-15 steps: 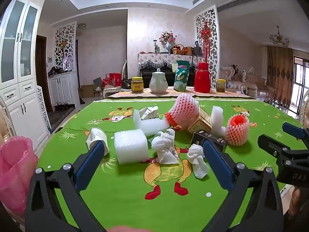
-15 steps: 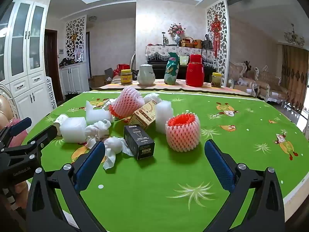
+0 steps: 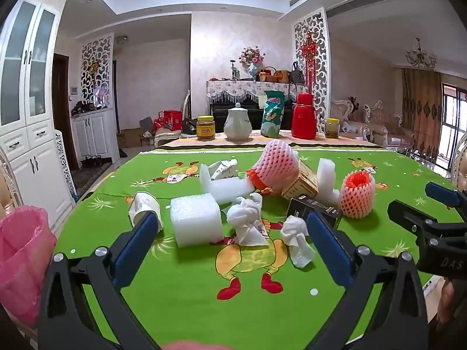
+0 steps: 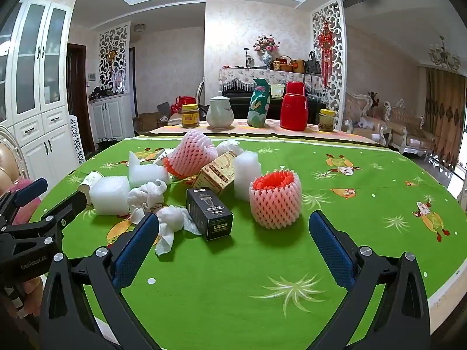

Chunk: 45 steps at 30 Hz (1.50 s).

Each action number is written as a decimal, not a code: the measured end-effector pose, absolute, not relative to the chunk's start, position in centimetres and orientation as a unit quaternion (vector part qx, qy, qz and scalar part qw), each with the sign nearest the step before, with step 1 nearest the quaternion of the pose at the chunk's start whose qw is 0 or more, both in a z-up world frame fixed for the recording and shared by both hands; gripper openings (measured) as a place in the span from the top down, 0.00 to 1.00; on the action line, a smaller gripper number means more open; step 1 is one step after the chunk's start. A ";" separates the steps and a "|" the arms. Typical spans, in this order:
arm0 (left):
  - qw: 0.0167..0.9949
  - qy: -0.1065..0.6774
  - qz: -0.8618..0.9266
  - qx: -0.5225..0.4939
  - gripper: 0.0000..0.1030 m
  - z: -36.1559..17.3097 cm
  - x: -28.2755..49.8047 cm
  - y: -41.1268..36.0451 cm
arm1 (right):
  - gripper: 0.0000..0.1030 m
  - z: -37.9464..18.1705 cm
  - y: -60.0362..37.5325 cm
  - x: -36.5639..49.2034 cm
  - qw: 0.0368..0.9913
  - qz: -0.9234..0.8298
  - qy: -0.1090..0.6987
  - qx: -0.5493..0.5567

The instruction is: Collect trash

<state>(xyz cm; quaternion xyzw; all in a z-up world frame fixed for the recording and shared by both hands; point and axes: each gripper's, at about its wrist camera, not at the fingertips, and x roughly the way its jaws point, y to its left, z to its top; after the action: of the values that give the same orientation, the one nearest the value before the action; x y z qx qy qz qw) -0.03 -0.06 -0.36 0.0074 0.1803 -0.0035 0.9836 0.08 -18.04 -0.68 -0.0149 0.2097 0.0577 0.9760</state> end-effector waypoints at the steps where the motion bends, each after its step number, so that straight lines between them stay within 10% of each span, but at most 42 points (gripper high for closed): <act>1: 0.984 0.180 -0.004 0.007 0.04 -0.4 0.0 0.0 | 0.07 -0.7 -18.1 0.0 0.976 0.057 0.210 -0.015; 45: 0.984 0.176 -0.008 0.009 0.04 -0.4 -0.2 -0.3 | 0.07 -0.3 -18.6 0.0 0.977 0.056 0.208 -0.013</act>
<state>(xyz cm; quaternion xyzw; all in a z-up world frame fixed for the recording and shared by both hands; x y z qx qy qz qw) -0.16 -0.27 -0.42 0.0087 0.1759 -0.0082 0.9843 0.01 -18.65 -0.29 -0.0135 0.2075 0.0558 0.9765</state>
